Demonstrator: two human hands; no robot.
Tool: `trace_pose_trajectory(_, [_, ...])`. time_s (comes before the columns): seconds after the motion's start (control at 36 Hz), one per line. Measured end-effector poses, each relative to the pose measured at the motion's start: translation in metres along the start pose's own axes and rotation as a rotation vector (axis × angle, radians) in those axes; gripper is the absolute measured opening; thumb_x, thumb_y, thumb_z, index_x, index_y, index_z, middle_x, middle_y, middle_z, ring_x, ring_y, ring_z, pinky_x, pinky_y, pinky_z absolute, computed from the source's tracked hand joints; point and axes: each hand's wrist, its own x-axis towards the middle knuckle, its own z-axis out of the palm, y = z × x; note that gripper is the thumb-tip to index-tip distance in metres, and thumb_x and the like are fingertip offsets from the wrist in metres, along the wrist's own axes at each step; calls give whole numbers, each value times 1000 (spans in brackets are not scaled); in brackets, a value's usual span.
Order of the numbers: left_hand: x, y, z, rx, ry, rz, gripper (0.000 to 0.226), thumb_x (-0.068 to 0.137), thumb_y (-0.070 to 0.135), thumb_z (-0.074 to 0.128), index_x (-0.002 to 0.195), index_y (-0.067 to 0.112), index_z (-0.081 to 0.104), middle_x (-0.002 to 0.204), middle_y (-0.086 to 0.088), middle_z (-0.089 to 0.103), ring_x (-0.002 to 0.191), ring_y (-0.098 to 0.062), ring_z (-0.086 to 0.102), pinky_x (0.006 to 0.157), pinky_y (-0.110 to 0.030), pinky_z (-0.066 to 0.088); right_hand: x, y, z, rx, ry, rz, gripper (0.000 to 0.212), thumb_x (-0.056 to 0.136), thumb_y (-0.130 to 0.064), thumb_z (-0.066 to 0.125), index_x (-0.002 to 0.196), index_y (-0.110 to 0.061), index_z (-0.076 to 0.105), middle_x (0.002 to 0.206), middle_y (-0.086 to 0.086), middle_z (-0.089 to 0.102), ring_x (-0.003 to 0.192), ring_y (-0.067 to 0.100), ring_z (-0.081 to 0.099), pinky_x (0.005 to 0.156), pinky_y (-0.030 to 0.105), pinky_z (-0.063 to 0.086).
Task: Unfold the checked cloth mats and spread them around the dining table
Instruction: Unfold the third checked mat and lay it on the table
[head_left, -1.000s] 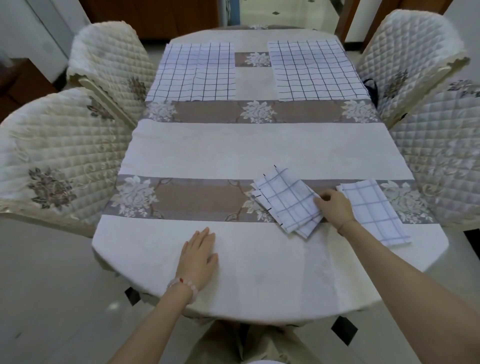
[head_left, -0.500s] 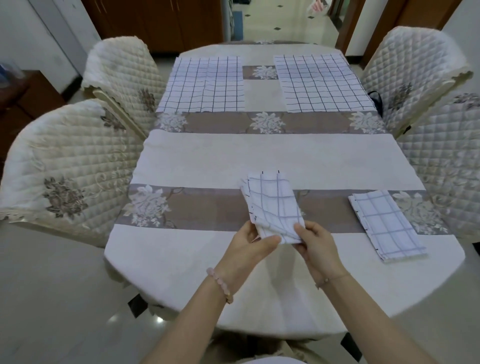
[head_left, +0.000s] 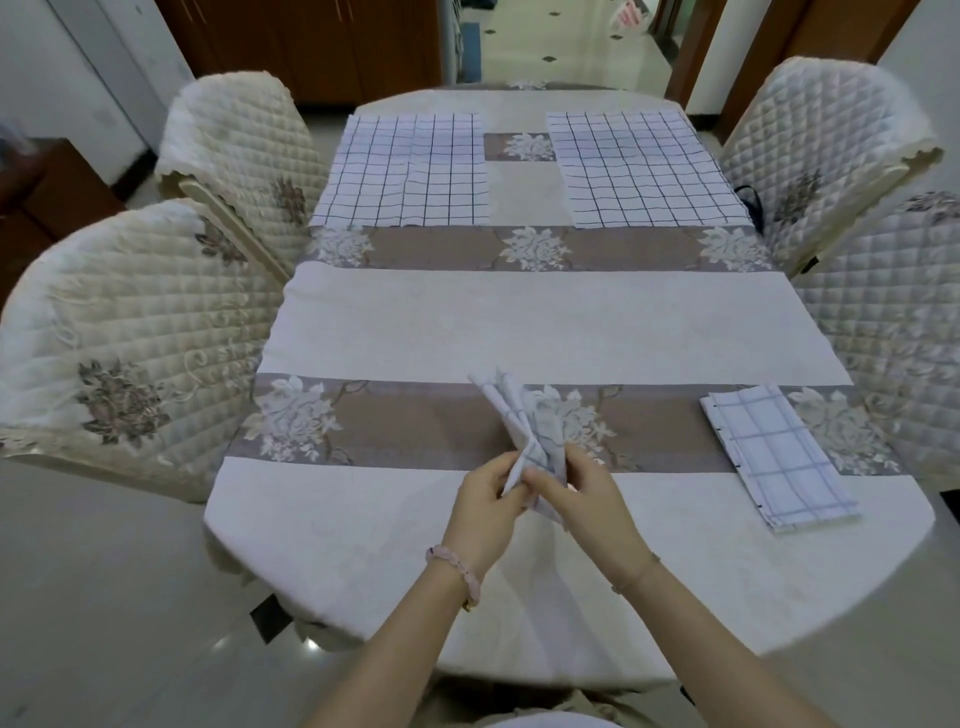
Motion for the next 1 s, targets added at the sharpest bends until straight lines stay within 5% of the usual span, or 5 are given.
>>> trace_pose_trajectory(0.08, [0, 1, -3, -13, -6, -10, 27, 93, 3, 50, 113, 12, 66, 108, -7, 70, 102, -17, 66, 83, -23, 55, 5, 0, -3, 130, 152, 7, 18, 89, -18, 61, 86, -1, 66, 72, 4, 62, 63, 10, 54, 60, 25, 47])
trace_pose_trajectory(0.28, [-5, -1, -28, -262, 208, -9, 27, 91, -2, 52, 99, 18, 67, 97, 1, 75, 92, -12, 70, 73, -19, 56, 8, 10, -34, 583, 351, 126, 24, 89, -7, 59, 113, -2, 61, 103, 9, 69, 92, 17, 67, 73, 24, 59])
trace_pose_trajectory(0.78, [-2, -51, -53, -361, 294, -472, 30, 96, 18, 50, 120, 1, 57, 113, -14, 67, 101, -26, 64, 74, -34, 54, 1, 62, -73, -1, 75, 383, 11, 86, 1, 61, 94, -7, 62, 85, 6, 66, 71, 10, 60, 47, 9, 47])
trace_pose_trajectory(0.89, [3, -43, -51, -389, 308, -410, 29, 96, 14, 49, 118, -2, 60, 102, -11, 72, 92, -20, 69, 70, -29, 60, 10, 63, -84, -79, 179, 375, 23, 83, -5, 65, 105, -8, 58, 110, 16, 65, 87, 23, 62, 74, 31, 54])
trace_pose_trajectory(1.0, [1, -37, -45, -400, 300, -345, 26, 93, 13, 54, 112, -2, 64, 99, -10, 74, 88, -17, 72, 68, -23, 59, 8, 52, -79, -516, 320, 189, 73, 83, -15, 68, 143, -5, 29, 140, 17, 43, 126, 32, 44, 101, 37, 37])
